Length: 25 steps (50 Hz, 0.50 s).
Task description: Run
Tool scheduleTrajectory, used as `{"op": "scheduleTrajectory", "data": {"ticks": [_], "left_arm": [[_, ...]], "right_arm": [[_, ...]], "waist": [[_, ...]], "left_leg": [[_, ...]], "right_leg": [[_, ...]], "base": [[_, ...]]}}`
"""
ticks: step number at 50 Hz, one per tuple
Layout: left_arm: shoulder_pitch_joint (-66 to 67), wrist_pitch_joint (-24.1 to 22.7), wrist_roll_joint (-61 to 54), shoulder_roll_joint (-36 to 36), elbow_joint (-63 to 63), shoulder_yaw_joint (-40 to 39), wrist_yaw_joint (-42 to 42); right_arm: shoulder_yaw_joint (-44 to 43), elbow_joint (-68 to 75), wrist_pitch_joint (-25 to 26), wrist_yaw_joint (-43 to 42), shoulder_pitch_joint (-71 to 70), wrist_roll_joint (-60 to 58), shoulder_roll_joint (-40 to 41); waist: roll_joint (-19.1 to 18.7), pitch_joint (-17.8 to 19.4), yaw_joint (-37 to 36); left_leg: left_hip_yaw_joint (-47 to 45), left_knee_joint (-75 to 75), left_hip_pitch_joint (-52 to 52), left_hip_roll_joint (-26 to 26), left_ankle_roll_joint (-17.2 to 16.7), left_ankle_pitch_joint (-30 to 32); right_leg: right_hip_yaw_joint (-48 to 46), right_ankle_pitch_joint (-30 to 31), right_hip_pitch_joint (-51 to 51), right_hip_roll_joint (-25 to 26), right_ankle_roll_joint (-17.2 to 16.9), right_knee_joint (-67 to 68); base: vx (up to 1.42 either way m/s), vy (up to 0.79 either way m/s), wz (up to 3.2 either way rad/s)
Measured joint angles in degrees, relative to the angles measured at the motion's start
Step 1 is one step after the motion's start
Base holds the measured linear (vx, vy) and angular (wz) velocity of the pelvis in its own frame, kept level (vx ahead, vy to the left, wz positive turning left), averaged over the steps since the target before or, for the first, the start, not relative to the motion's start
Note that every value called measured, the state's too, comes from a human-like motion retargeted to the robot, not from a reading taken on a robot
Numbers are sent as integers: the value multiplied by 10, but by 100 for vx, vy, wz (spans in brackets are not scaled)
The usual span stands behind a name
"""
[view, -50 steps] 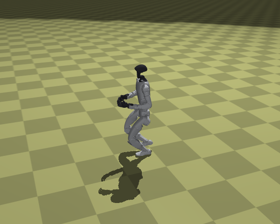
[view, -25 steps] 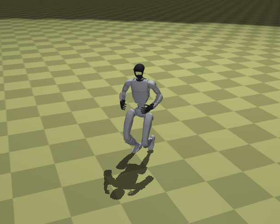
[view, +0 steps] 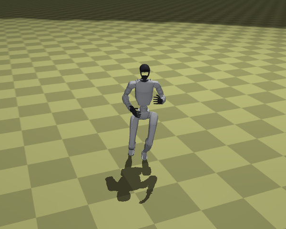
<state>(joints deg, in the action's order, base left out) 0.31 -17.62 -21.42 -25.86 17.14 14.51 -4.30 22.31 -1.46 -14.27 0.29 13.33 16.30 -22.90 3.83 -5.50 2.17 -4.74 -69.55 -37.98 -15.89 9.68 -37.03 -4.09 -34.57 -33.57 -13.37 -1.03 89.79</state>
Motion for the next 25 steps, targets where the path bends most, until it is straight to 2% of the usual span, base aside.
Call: {"op": "scheduleTrajectory", "data": {"ticks": [2,6,7,9,11,13,17,21,25], "left_arm": [[-29,-6,-2,0,13,22,-11],[-70,-18,3,-7,30,68,-43],[-76,-19,4,-9,33,76,-51],[-76,-17,2,-11,41,87,-63],[-62,-14,3,-14,43,89,-71],[-41,-8,6,-19,42,83,-78],[22,5,10,-35,32,42,-93],[89,12,-3,-55,27,-3,-104],[122,15,-8,-66,22,-29,-102]], "right_arm": [[0,10,5,3,18,10,-3],[-5,10,15,15,41,9,-16],[-6,7,16,18,43,6,-21],[-7,-2,19,20,40,-5,-31],[-6,-10,21,20,29,-23,-42],[-5,-13,22,17,7,-45,-53],[-6,3,22,14,-55,-72,-58],[-9,18,19,14,-85,-71,-40],[-5,32,15,15,-99,-72,-19]], "waist": [[-11,-3,17],[-35,-14,30],[-38,-15,27],[-39,-8,13],[-36,2,-10],[-32,17,-34],[-25,42,-70],[-16,33,-96],[-5,10,-103]], "left_leg": [[41,11,18,-10,-23,30],[141,18,30,-41,-69,88],[162,14,30,-48,-77,93],[186,-5,30,-59,-89,80],[180,-39,23,-54,-97,56],[148,-76,13,-24,-100,34],[48,-108,7,90,-79,-11],[-50,-43,31,199,-64,-32],[-132,80,71,240,-75,-25]], "right_leg": [[52,5,-26,59,-17,-69],[212,44,-33,217,-60,-209],[243,53,-26,242,-66,-229],[261,52,-9,259,-65,-244],[236,23,0,247,-53,-236],[187,-12,9,215,-42,-229],[80,-48,36,144,-37,-245],[-13,-23,59,92,-43,-306],[-99,10,83,47,-52,-368]], "base": [[24,-23,265],[16,-21,312],[9,-19,329],[6,-20,316],[2,-20,287],[0,-18,271],[-1,-14,249],[1,-6,226],[2,4,233]]}}
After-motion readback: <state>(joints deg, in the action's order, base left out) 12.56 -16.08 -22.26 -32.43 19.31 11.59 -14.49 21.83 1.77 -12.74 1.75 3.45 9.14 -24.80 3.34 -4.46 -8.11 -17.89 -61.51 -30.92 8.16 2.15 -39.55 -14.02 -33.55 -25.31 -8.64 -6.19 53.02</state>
